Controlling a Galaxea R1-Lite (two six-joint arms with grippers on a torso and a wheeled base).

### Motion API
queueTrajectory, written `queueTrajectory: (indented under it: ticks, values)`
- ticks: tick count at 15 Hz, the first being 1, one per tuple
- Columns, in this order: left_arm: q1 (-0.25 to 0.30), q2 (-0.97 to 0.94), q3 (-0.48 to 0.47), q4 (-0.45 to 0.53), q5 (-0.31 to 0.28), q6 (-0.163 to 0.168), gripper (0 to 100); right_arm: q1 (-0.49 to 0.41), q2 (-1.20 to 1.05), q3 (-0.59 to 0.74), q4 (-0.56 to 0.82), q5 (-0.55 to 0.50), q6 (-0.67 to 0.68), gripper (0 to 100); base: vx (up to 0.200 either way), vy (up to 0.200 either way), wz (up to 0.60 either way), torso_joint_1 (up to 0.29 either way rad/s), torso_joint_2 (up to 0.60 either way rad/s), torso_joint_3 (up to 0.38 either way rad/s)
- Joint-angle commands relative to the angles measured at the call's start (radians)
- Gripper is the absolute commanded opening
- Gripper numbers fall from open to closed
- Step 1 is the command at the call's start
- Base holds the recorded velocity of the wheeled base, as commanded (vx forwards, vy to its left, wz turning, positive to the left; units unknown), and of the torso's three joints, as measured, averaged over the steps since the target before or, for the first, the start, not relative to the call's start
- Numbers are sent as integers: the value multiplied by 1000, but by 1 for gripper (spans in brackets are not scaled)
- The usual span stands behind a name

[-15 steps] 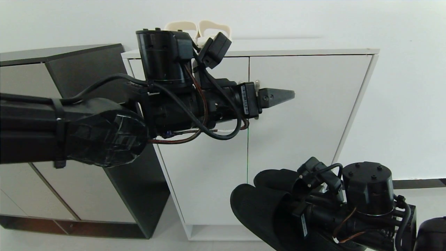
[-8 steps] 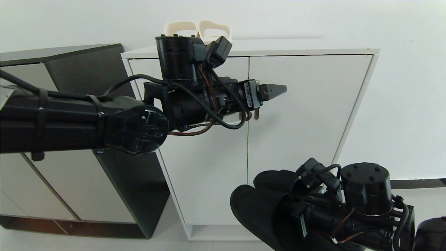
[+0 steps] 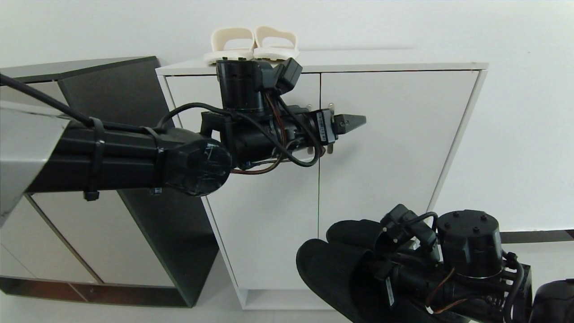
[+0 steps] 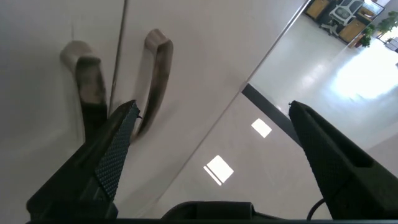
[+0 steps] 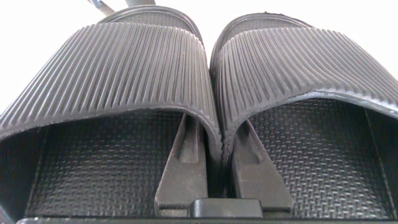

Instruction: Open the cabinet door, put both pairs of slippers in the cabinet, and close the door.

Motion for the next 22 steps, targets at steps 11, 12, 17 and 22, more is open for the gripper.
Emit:
queueTrajectory:
  ticks: [11, 12, 17, 22]
  values:
    - [13, 27, -18, -2, -2, 0, 0, 25, -33, 43, 10, 45, -3, 0, 0, 0, 0, 0, 0, 0]
    - [12, 16, -3, -2, -2, -2, 0, 27, -39, 52, 8, 65, -6, 0, 0, 0, 0, 0, 0, 0]
    - [-40, -110, 150, -9, -3, -3, 0, 33, -107, 117, 8, 204, -64, 0, 0, 0, 0, 0, 0, 0]
    - [-82, -269, 315, -9, -2, -2, 0, 34, -107, 123, 8, 207, -68, 0, 0, 0, 0, 0, 0, 0]
